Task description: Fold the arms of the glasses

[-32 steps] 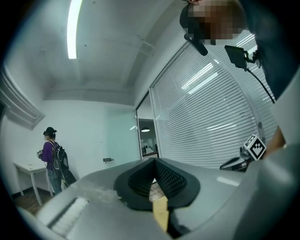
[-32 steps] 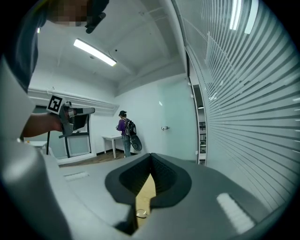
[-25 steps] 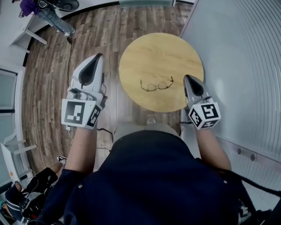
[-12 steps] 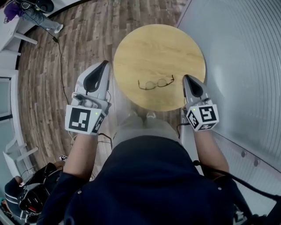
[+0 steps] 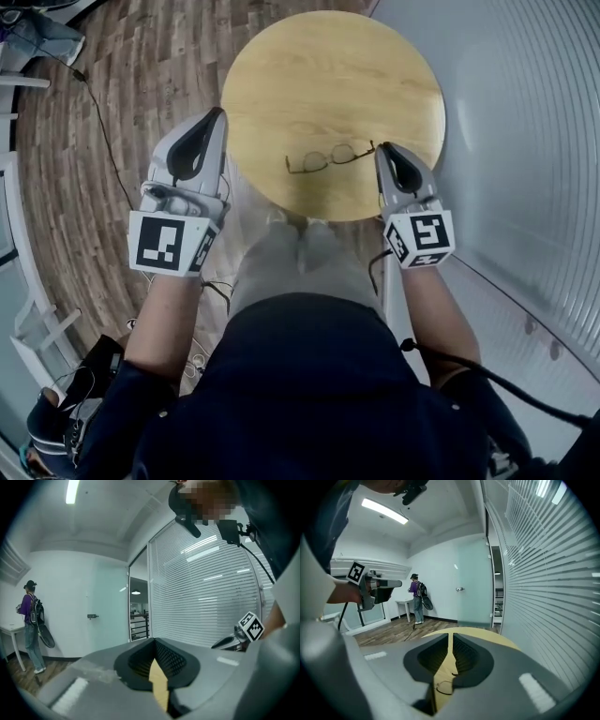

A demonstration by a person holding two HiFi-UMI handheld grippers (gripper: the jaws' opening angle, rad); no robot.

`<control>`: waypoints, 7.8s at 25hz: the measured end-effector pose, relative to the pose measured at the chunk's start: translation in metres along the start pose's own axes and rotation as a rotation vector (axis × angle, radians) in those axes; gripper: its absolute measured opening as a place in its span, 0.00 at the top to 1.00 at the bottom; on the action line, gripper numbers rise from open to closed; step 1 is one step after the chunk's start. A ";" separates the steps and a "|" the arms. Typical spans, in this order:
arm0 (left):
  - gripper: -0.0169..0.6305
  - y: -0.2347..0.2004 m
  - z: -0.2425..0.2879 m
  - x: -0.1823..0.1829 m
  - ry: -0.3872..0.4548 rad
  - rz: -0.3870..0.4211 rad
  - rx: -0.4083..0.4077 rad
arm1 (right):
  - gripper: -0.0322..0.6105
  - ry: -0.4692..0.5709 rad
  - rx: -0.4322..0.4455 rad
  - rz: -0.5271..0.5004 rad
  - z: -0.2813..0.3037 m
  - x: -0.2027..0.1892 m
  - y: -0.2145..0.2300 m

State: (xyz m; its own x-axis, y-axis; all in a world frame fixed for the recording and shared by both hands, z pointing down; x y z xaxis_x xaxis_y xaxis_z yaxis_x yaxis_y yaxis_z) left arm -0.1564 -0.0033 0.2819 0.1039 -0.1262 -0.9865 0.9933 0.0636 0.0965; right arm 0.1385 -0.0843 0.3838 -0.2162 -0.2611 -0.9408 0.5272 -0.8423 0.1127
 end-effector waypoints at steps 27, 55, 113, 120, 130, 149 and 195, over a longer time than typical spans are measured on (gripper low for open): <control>0.97 0.014 0.041 -0.066 -0.091 -0.054 -0.057 | 0.78 -0.128 0.005 0.024 0.038 -0.066 0.025; 0.97 0.010 0.011 -0.063 -0.115 -0.023 -0.040 | 0.89 -0.166 -0.004 -0.021 0.036 -0.068 0.013; 0.97 -0.028 -0.034 -0.086 -0.152 -0.079 0.133 | 0.90 -0.273 0.235 -0.112 0.100 -0.080 -0.039; 0.97 -0.033 -0.037 -0.092 -0.153 -0.086 0.144 | 0.90 -0.290 0.253 -0.121 0.107 -0.087 -0.044; 0.97 -0.048 -0.040 -0.098 -0.165 -0.101 0.157 | 0.90 -0.321 0.250 -0.104 0.122 -0.090 -0.049; 0.97 -0.057 -0.043 -0.114 -0.184 -0.120 0.179 | 0.90 -0.379 0.278 -0.123 0.142 -0.117 -0.053; 0.97 -0.079 -0.052 -0.093 -0.102 -0.136 0.204 | 0.82 -0.452 0.252 -0.200 0.152 -0.095 -0.072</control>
State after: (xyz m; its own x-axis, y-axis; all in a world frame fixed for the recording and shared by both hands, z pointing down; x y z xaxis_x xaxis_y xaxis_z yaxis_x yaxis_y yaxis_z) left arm -0.2472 0.0546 0.3594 -0.0374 -0.2197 -0.9749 0.9871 -0.1601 -0.0018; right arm -0.0034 -0.0707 0.5136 -0.6519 -0.2145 -0.7273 0.2389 -0.9684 0.0715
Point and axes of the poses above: the fingertips, and each gripper's own axes: z forward along the fingers, y to its right, x out of its top, the point moved 8 cm from there along -z, backward along the fingers, and after that the axes turned 9 degrees about x, right-handed, at the moved point
